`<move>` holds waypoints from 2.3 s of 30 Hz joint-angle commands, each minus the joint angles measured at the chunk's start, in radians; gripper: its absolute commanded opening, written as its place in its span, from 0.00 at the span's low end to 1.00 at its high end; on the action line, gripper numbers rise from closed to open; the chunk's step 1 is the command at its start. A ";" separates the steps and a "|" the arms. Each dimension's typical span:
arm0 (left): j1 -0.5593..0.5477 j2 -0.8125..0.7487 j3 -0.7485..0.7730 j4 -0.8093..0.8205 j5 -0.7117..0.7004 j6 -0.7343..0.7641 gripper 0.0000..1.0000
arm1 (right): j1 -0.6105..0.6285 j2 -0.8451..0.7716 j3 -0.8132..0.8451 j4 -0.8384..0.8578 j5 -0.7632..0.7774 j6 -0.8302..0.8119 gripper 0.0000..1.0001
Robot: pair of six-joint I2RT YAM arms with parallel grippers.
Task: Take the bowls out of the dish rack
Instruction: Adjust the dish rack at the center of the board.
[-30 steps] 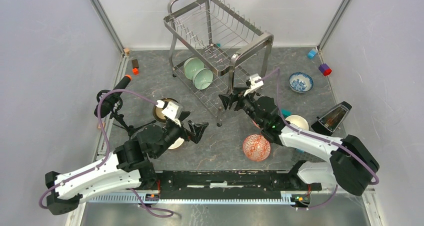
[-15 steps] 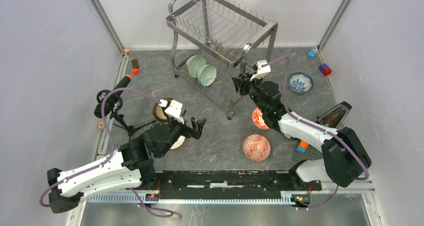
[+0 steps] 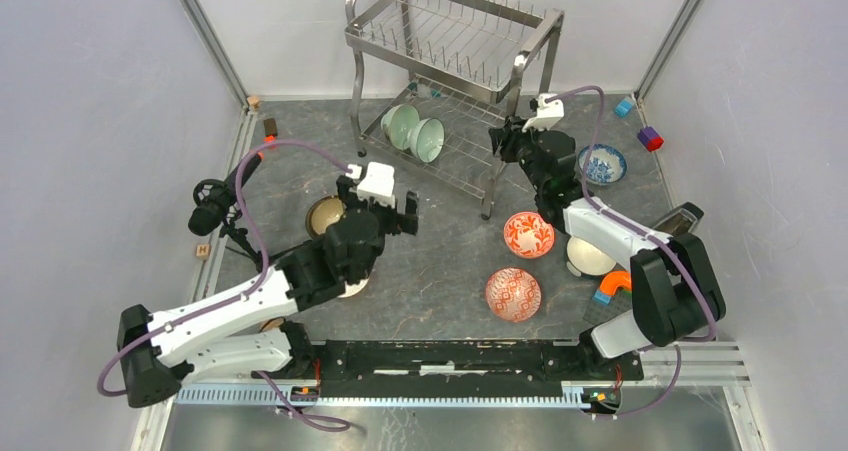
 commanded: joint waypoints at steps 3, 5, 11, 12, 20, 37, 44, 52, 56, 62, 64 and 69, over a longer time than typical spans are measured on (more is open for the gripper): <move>0.200 0.079 0.073 0.110 0.078 -0.080 1.00 | -0.045 -0.028 -0.055 0.013 -0.031 -0.008 0.43; 0.210 0.094 0.056 0.155 0.078 -0.063 1.00 | -0.045 -0.040 -0.064 0.011 -0.040 -0.014 0.42; 0.278 0.171 0.077 0.203 0.094 -0.088 1.00 | -0.046 -0.067 -0.107 0.020 -0.054 0.000 0.40; 0.306 0.191 0.092 0.198 0.104 -0.101 1.00 | -0.047 -0.074 -0.118 0.020 -0.049 0.004 0.39; 0.501 0.418 0.262 0.225 0.195 -0.155 1.00 | -0.058 -0.118 -0.179 0.030 -0.054 0.056 0.35; 0.724 0.934 0.587 0.345 0.332 -0.067 0.94 | -0.072 -0.196 -0.283 0.046 -0.112 0.113 0.26; 0.746 1.030 0.615 0.403 0.402 -0.037 0.83 | -0.073 -0.197 -0.283 0.042 -0.112 0.128 0.25; 0.753 1.019 0.554 0.487 0.436 -0.049 0.28 | -0.073 -0.196 -0.310 0.074 -0.097 0.165 0.24; 0.753 0.973 0.511 0.496 0.441 -0.048 0.12 | -0.074 -0.189 -0.291 0.056 -0.092 0.143 0.24; 0.753 0.843 0.390 0.522 0.421 -0.061 0.02 | -0.075 -0.179 -0.254 0.034 -0.093 0.081 0.24; 0.751 0.792 0.343 0.534 0.418 -0.074 0.02 | -0.075 -0.176 -0.243 0.033 -0.104 0.062 0.23; 0.749 0.665 0.209 0.548 0.404 -0.149 0.02 | -0.076 -0.154 -0.204 0.021 -0.137 0.049 0.23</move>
